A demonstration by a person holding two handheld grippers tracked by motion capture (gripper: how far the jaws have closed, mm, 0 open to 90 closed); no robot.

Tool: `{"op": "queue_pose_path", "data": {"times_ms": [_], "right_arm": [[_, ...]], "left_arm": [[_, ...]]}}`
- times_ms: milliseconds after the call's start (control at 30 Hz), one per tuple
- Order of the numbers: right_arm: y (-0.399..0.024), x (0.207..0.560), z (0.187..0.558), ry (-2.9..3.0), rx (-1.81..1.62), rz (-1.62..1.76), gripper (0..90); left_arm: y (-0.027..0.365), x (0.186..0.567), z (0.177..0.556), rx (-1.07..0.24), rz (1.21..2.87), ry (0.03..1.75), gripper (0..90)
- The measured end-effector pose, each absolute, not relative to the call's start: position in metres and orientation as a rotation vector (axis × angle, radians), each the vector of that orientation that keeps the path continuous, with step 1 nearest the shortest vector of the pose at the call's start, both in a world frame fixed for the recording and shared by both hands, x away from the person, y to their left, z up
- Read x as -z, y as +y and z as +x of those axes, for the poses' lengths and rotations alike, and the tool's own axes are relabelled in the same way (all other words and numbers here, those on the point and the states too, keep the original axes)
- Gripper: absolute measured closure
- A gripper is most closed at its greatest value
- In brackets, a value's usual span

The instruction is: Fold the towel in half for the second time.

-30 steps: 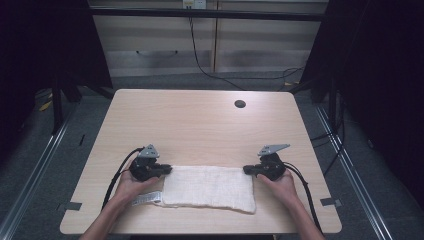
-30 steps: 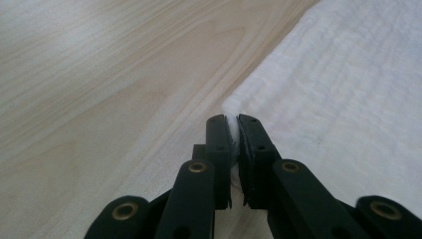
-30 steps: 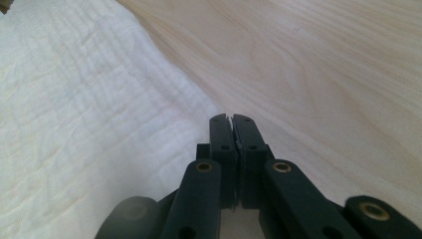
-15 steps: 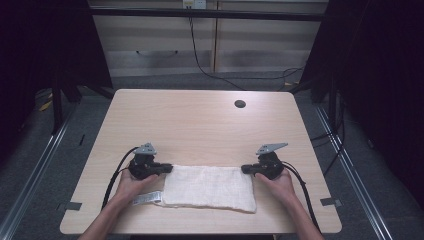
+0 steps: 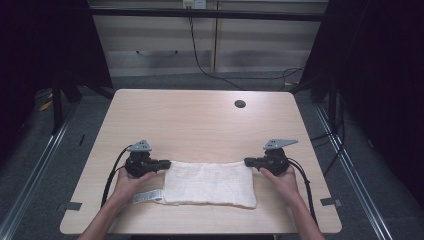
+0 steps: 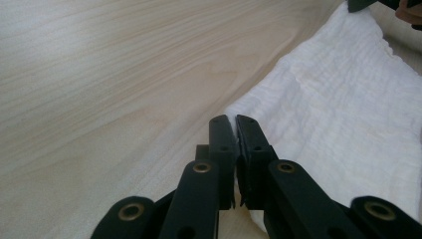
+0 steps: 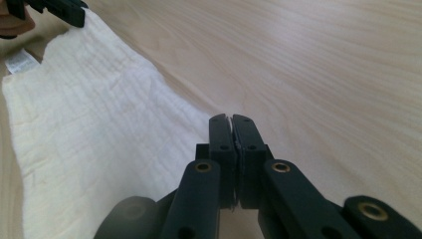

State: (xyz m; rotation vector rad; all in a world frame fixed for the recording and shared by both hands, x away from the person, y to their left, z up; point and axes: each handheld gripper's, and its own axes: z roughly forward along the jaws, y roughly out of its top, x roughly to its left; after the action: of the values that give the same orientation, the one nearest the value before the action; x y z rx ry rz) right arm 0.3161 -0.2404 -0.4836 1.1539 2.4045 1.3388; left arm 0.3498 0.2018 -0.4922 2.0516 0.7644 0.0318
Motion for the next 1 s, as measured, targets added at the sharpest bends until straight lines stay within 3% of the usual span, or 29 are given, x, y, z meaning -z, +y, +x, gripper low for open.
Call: {"op": "queue_pose_path", "data": {"times_ms": [567,1000], "right_arm": [[-0.247,0.449,0.314,2.285,-1.429,1.081,88.8],[-0.235,0.455,0.297,2.373,-1.404,0.99,88.8]], "left_arm": [[0.209,0.467,0.35,-0.098,1.911,0.79,86.8],[0.205,0.477,0.353,-0.125,1.947,0.835,86.9]]}}
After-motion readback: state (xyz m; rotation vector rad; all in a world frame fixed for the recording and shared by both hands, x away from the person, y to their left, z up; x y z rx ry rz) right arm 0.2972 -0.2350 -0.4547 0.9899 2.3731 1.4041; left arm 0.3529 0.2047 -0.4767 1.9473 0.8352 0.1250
